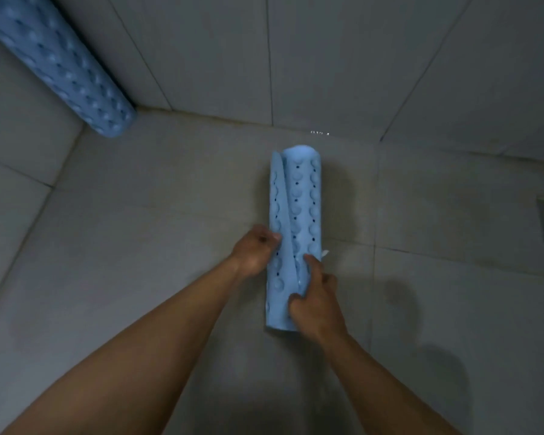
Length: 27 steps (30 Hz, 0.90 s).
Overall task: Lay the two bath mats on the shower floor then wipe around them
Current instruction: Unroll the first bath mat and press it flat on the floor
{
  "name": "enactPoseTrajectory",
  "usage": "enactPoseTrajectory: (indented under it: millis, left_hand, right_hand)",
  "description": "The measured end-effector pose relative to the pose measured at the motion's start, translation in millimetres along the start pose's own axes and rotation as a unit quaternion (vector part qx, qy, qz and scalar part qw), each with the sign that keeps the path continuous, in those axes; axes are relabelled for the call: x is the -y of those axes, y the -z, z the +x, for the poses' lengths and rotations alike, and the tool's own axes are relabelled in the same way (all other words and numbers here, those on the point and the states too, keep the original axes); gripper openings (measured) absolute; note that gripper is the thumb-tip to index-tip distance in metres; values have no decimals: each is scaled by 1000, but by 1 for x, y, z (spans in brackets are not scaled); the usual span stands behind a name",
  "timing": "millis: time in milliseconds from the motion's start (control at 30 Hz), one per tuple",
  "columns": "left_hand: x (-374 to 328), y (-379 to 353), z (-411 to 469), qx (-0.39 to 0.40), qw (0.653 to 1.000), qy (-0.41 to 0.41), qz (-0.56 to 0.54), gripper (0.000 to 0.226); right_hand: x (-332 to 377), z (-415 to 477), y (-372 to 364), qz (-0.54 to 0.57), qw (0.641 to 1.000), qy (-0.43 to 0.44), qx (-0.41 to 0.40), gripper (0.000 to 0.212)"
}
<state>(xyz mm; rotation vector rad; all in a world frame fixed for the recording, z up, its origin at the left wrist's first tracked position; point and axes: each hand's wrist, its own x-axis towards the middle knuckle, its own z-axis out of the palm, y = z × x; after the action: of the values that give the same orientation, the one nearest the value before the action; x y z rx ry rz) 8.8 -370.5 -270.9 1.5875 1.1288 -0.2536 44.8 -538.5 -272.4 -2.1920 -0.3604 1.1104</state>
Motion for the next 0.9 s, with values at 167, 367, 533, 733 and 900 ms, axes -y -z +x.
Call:
enactPoseTrajectory:
  millis: [167, 367, 533, 733, 900]
  left_hand:
    - [-7, 7, 40, -11, 995, -83, 45, 52]
    - [-1, -4, 60, -30, 989, -141, 12, 105]
    - [3, -16, 58, -40, 984, -174, 18, 79]
    - [12, -24, 54, -63, 975, -209, 44, 79]
    - [35, -3, 51, -117, 960, -235, 102, 78]
  right_hand:
    - [5, 45, -2, -26, 981, 143, -132, 51]
    - [-10, 81, -7, -68, 969, 200, -128, 58]
    - [-13, 74, -6, -65, 973, 183, -126, 56]
    - [-6, 63, -15, 30, 970, 199, -140, 55]
    - [-8, 63, -14, -36, 969, 192, -154, 70]
